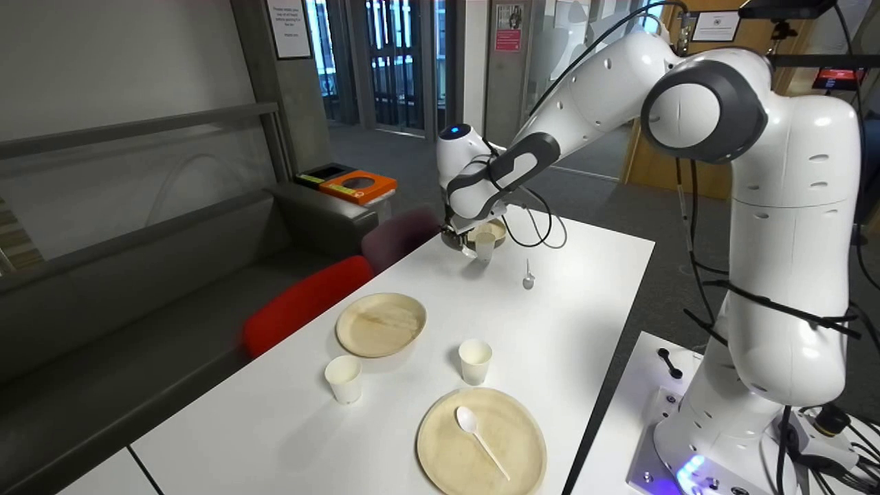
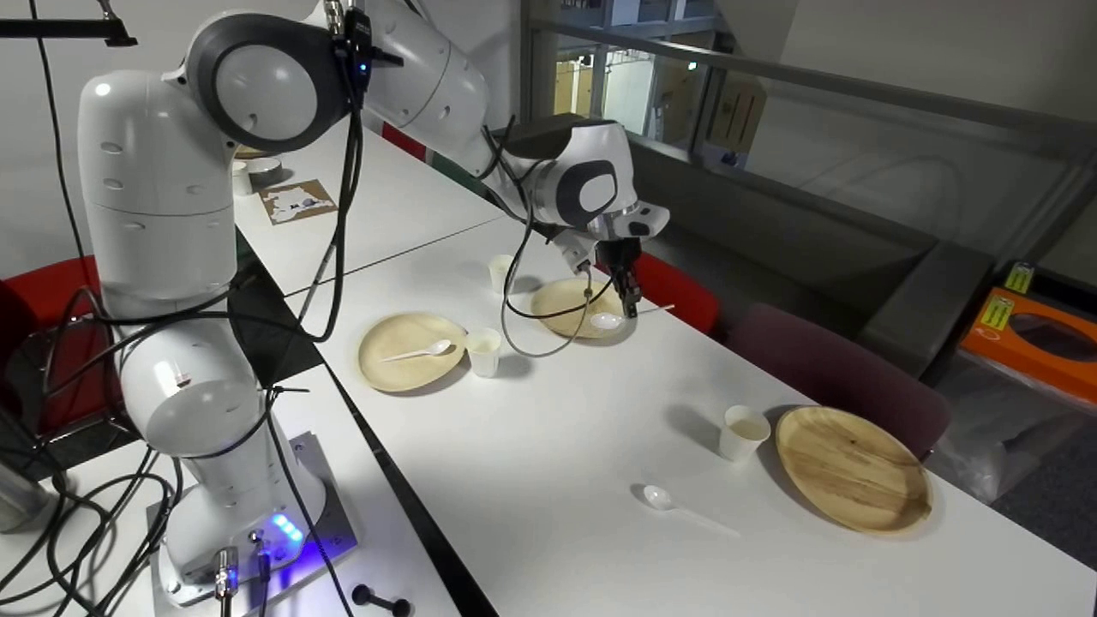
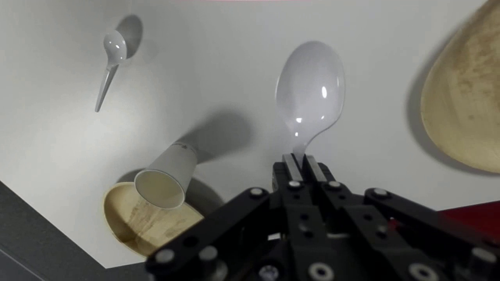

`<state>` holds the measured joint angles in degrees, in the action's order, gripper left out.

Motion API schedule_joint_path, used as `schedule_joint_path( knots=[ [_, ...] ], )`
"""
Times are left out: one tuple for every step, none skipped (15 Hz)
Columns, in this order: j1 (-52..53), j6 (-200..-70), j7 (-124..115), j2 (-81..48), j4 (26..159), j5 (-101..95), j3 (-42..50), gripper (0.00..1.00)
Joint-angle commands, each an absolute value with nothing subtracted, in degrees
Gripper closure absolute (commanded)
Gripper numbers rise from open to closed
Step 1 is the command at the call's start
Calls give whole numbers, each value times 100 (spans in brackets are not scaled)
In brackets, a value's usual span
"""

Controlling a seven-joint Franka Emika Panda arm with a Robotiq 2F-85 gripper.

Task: Put one spoon on the left plate

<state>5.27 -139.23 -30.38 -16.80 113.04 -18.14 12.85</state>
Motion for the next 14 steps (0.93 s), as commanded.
schedule_joint_path(
  knots=[
    [654,-13833,-3437,-1789,11017,-2203,1177,96],
    [698,-13815,-3519,-1862,10943,-2258,1143,96],
    [735,-13805,-3599,-1927,10880,-2309,1115,96],
    [781,-13819,-3661,-2013,10823,-2367,1093,96],
    [827,-13811,-3710,-2104,10750,-2426,1074,96],
    [873,-13815,-3740,-2195,10691,-2471,1066,96],
    [909,-13824,-3714,-2291,10624,-2499,1048,97],
    [935,-13874,-3625,-2372,10595,-2540,1029,97],
    [958,-13898,-3548,-2454,10533,-2565,1014,96],
    [975,-13915,-3462,-2523,10481,-2578,988,97],
    [992,-13915,-3396,-2585,10429,-2578,968,98],
    [1024,-13930,-3357,-2625,10403,-2585,955,98],
    [1035,-13917,-3279,-2647,10391,-2542,918,98],
    [1036,-13921,-3178,-2642,10396,-2488,871,98]
  ],
)
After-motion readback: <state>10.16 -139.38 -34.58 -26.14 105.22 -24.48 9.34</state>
